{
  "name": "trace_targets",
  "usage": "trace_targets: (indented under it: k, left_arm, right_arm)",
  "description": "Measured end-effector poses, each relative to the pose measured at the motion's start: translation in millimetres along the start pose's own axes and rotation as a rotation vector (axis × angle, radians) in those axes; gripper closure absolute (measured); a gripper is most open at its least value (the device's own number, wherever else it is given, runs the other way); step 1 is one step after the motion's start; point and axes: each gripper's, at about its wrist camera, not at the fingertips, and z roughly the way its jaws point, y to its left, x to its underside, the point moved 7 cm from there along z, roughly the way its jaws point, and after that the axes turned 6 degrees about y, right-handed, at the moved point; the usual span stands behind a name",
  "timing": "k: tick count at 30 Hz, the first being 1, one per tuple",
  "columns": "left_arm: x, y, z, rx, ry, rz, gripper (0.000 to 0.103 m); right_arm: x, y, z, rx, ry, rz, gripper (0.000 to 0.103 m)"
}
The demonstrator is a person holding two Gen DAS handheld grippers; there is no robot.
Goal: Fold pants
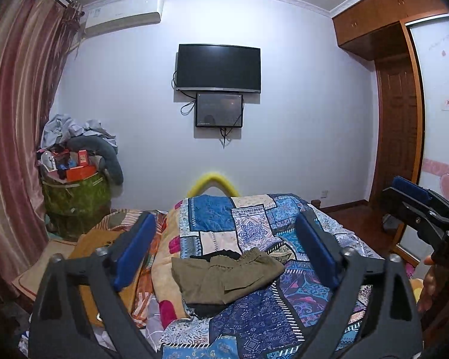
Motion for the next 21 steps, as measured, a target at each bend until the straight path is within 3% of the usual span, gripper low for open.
trace_targets:
  k: [4, 21]
  left_arm:
    - [3.2, -2.5, -6.2, 0.01, -0.02, 0.003, 0.0]
    - [13.1, -1.4, -3.9, 0.017, -0.007, -0.005, 0.0]
  right_arm:
    - [2.3, -4.0, -3.9, 0.025, 0.006, 0.016, 0.001]
    - [18.7, -1.6, -10.5, 0.067, 0.03, 0.006, 0.0]
